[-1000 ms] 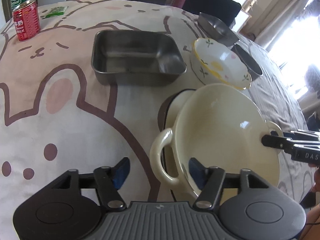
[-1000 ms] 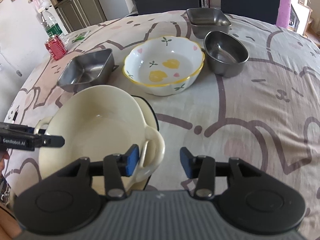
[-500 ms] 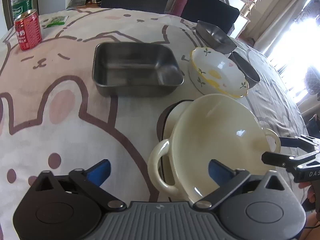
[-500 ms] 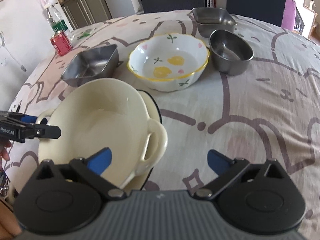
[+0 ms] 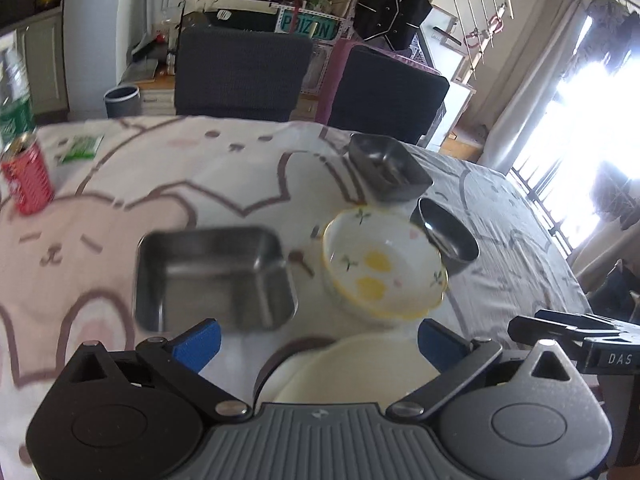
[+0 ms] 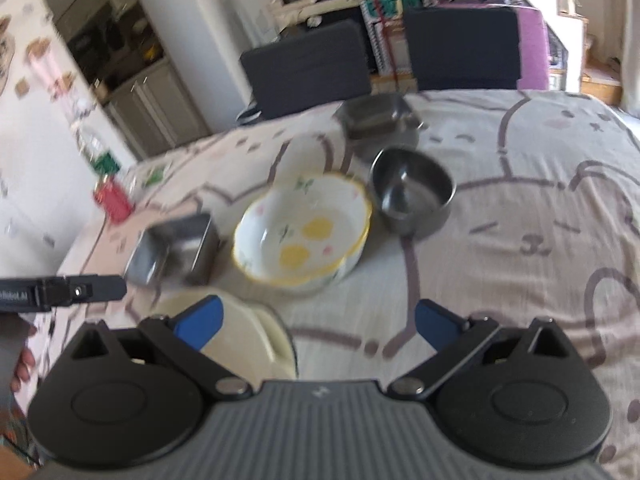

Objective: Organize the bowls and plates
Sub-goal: 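Move both grippers to the yellow-rimmed lemon-print bowl and close on its rim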

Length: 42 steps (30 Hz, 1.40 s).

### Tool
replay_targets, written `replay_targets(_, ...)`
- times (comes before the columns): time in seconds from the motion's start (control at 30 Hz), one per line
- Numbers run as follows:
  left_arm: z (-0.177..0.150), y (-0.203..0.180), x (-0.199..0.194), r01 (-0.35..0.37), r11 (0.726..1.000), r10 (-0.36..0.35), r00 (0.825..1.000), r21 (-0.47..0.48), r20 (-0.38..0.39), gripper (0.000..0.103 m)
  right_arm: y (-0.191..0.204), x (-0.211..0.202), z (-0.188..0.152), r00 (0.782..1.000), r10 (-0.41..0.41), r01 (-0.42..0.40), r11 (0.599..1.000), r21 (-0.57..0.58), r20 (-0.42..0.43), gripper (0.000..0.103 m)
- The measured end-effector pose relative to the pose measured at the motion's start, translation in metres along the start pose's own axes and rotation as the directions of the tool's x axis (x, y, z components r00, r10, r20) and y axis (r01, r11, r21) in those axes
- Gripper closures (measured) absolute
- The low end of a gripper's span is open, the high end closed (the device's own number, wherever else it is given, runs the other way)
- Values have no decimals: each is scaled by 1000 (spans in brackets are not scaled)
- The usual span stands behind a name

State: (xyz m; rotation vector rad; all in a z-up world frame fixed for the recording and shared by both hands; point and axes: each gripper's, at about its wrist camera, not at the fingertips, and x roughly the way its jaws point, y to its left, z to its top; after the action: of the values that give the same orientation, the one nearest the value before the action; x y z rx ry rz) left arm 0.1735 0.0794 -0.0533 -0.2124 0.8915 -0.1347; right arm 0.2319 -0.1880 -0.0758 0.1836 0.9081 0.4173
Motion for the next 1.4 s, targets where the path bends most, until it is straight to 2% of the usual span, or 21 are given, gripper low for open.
replay_targets(0.33, 40, -31, 47, -46, 999, 46, 999, -6, 10, 0, -29, 25, 36, 996, -82, 76, 984, 164, 30, 0)
replay_targets(0.63, 55, -40, 89, -153, 985, 153, 988, 81, 0, 0, -63, 65, 48, 996, -85, 86, 920, 383, -20, 0)
replay_targets(0.73, 61, -38, 100, -151, 984, 154, 988, 94, -29, 0, -68, 71, 50, 995, -88, 100, 906, 412, -49, 2)
replay_targets(0.77, 62, -36, 102, -146, 985, 149, 988, 92, -30, 0, -68, 75, 51, 995, -84, 101, 904, 415, -58, 4)
replay_targets(0.83, 64, -35, 105, -143, 985, 144, 990, 96, -7, 0, -66, 80, 52, 995, -67, 89, 906, 413, -69, 26)
replay_targets(0.9, 65, -36, 109, -133, 982, 133, 991, 131, 11, 0, -63, 87, 53, 995, -48, 81, 910, 406, -93, 40)
replay_targets(0.97, 67, -38, 113, -114, 981, 116, 993, 156, -3, 0, -58, 94, 54, 993, -41, 82, 916, 392, -113, 45)
replay_targets(1.03, 69, -37, 118, -75, 985, 82, 996, 157, -40, 0, -53, 99, 55, 992, -26, 70, 925, 374, -121, 59)
replay_targets(1.1, 69, -36, 121, -47, 988, 56, 997, 146, -57, 2, -48, 104, 57, 992, -13, 57, 932, 359, -125, 67)
replay_targets(1.2, 70, -33, 124, -34, 991, 43, 997, 133, -63, 20, -41, 107, 56, 991, -39, 80, 938, 338, -129, 87)
replay_targets(1.27, 70, -31, 126, -30, 992, 40, 996, 120, -78, 34, -37, 109, 55, 990, -73, 109, 940, 322, -124, 90)
replay_targets(1.4, 70, -26, 131, -27, 993, 39, 994, 114, -101, 51, -34, 114, 53, 987, -67, 110, 943, 314, -144, 92)
